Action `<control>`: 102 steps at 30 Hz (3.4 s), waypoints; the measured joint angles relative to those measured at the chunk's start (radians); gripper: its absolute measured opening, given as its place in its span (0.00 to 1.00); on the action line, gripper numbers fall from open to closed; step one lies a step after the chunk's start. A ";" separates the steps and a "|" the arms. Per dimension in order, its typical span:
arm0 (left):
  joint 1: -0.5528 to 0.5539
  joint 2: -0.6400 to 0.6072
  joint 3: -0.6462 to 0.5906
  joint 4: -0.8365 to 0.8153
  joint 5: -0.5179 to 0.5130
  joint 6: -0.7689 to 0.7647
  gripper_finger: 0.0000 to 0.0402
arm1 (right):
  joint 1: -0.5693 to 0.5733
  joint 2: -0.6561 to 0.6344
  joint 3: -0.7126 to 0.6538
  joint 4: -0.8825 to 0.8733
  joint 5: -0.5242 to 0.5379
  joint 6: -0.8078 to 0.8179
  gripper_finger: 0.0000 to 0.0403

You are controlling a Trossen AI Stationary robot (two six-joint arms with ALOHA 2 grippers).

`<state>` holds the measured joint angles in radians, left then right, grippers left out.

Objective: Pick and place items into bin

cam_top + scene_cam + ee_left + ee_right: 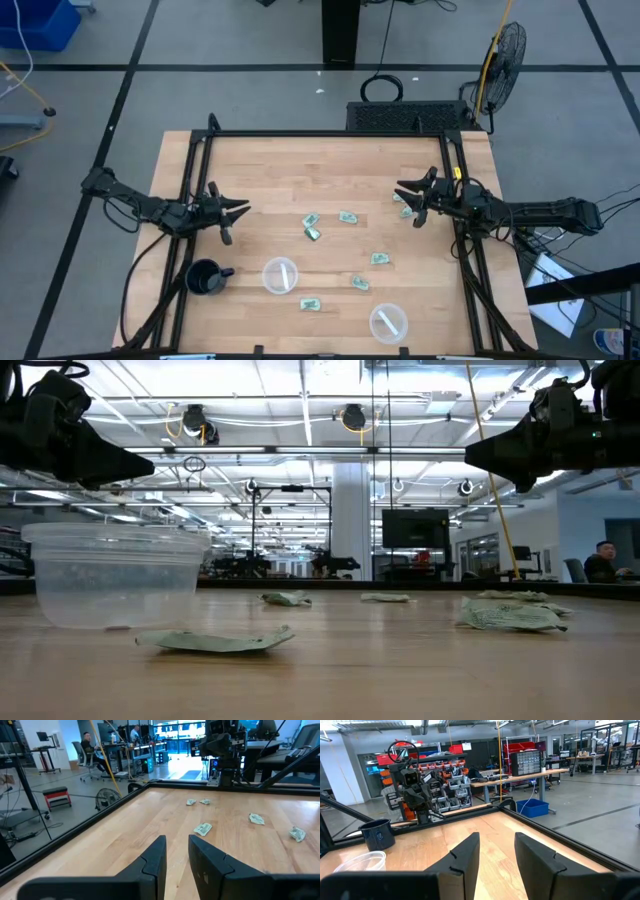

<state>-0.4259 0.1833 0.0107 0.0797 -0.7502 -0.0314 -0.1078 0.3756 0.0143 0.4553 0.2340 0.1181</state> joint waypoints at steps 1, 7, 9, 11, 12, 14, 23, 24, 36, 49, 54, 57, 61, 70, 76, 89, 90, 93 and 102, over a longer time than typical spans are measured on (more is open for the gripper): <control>0.000 0.000 0.000 0.000 0.000 -0.004 0.21 | 0.000 0.000 0.000 0.000 0.000 0.000 0.29; 0.000 0.000 0.000 0.001 0.012 -0.029 0.21 | 0.000 0.000 0.000 0.000 0.000 0.000 0.29; 0.000 0.000 0.000 0.006 0.038 -0.063 0.21 | 0.000 0.000 0.000 0.000 0.000 0.000 0.29; 0.000 0.000 0.000 0.006 0.049 -0.079 0.21 | 0.000 0.000 0.000 0.000 0.000 0.000 0.29; 0.000 0.000 0.000 0.006 0.050 -0.078 0.21 | 0.000 0.000 0.000 0.000 0.000 0.000 0.29; 0.000 0.000 0.000 0.006 0.050 -0.073 0.21 | 0.000 0.000 0.000 0.000 0.000 0.000 0.29; 0.000 0.000 0.000 0.007 0.046 -0.113 0.21 | 0.000 0.000 0.000 0.000 0.000 0.000 0.29; 0.000 0.000 0.000 0.007 0.045 -0.112 0.21 | 0.000 0.000 0.000 0.000 0.000 0.000 0.29; 0.000 0.000 0.059 0.125 0.005 0.043 0.21 | 0.000 0.000 0.000 0.010 0.000 0.060 0.29; 0.034 0.034 0.125 0.036 -0.083 -0.001 0.21 | -0.041 0.064 0.136 -0.310 0.057 -0.039 0.29; 0.121 0.098 0.126 0.088 -0.054 -0.016 0.21 | -0.089 0.234 0.350 -0.585 0.027 -0.003 0.29; 0.178 0.148 0.134 0.121 0.046 -0.019 0.21 | -0.084 0.357 0.422 -0.708 0.023 0.000 0.29; 0.247 0.248 0.211 0.124 0.109 -0.022 0.21 | -0.081 0.491 0.452 -0.847 0.033 0.000 0.29; 0.366 0.526 0.425 -0.036 0.148 -0.050 0.21 | -0.081 0.633 0.424 -0.828 0.027 0.001 0.29; 0.432 0.692 0.474 -0.053 0.249 -0.053 0.21 | -0.082 0.634 0.388 -0.783 0.031 0.022 0.29; 0.505 0.876 0.475 0.106 0.332 -0.069 0.21 | -0.126 0.634 0.248 -0.511 0.066 -0.050 0.29; 0.509 0.876 0.475 0.119 0.332 -0.064 0.21 | -0.131 0.634 0.242 -0.512 0.051 -0.049 0.29; 0.519 0.876 0.475 0.167 0.332 -0.030 0.21 | -0.136 0.635 0.225 -0.518 0.056 -0.052 0.29; 0.561 0.876 0.475 0.239 0.331 -0.005 0.21 | -0.142 0.634 0.185 -0.465 0.050 -0.052 0.13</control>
<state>0.1355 1.0592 0.4858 0.3189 -0.4191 -0.0366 -0.2493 1.0096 0.1996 -0.0095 0.2845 0.0656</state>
